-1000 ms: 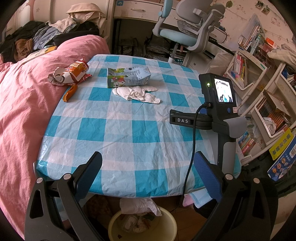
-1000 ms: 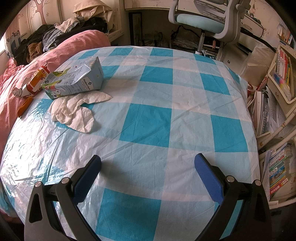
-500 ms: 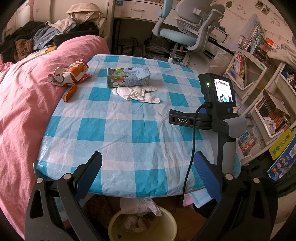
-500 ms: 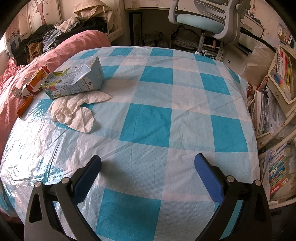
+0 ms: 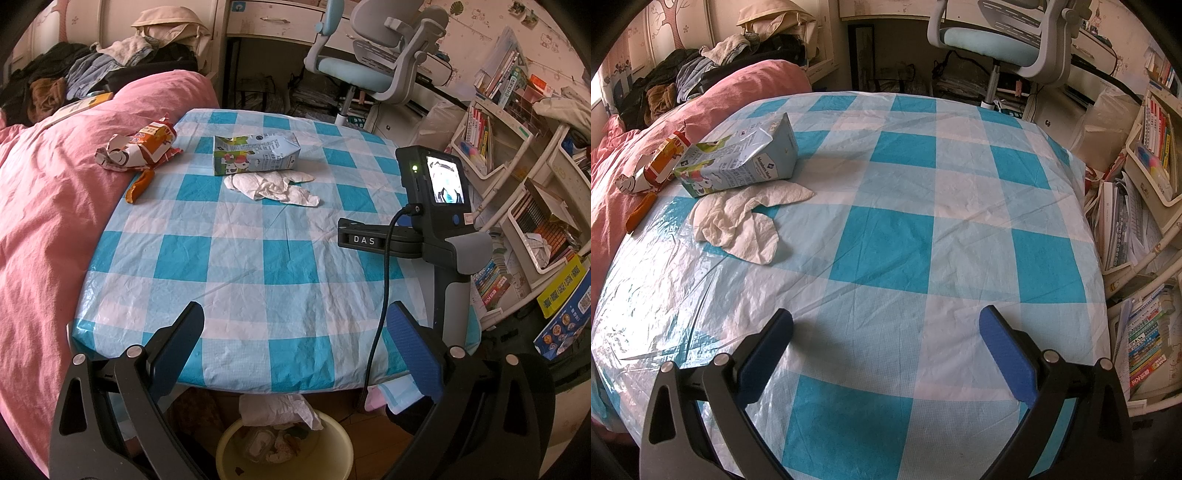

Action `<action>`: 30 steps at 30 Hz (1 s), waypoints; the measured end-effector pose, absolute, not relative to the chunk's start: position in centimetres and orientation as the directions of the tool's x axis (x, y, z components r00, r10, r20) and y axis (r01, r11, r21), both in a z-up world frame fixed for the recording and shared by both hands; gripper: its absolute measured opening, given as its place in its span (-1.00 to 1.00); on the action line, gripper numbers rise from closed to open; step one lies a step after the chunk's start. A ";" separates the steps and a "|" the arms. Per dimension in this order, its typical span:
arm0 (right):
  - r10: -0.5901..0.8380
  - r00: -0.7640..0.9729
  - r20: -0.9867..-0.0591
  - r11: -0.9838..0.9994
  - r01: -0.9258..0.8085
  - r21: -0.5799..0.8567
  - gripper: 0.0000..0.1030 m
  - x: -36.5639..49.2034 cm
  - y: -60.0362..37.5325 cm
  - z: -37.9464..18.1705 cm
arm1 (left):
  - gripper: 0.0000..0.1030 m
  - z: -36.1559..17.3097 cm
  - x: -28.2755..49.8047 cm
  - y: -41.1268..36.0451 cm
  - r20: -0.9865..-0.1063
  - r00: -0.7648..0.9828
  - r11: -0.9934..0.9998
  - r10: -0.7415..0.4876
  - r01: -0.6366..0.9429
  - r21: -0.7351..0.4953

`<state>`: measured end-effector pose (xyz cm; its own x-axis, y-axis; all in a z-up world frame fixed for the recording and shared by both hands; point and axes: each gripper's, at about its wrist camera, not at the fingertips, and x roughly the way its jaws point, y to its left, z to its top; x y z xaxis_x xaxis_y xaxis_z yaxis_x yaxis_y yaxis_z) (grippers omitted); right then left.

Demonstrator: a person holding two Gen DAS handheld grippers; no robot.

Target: Collect trash

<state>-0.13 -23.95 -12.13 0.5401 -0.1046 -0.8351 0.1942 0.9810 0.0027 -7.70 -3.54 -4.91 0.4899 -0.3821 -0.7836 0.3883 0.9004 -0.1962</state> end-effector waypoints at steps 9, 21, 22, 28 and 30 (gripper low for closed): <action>-0.105 0.540 -0.835 0.981 0.195 0.003 0.86 -0.1 -23.9 -12.1 | 0.86 -4.4 -8.3 -4.2 -0.772 0.531 0.906 -0.350 0.402 -0.134; -0.105 0.540 -0.835 0.981 0.195 0.002 0.86 -0.1 -23.9 -12.1 | 0.85 -6.1 -5.8 -2.0 -0.813 0.495 0.937 -0.306 0.308 -0.165; -0.105 0.539 -0.835 0.981 0.195 0.002 0.86 -0.1 -24.0 -12.1 | 0.85 -6.3 -5.6 -2.1 -0.814 0.500 0.941 -0.296 0.300 -0.157; -0.106 0.539 -0.836 0.981 0.196 0.002 0.86 -0.1 -24.0 -12.1 | 0.86 -7.1 -4.0 -2.5 -0.818 0.524 0.959 -0.237 0.261 -0.110; -0.106 0.539 -0.836 0.981 0.196 0.002 0.86 -0.1 -23.9 -12.1 | 0.86 -7.2 -3.1 -2.2 -0.820 0.526 0.965 -0.225 0.234 -0.115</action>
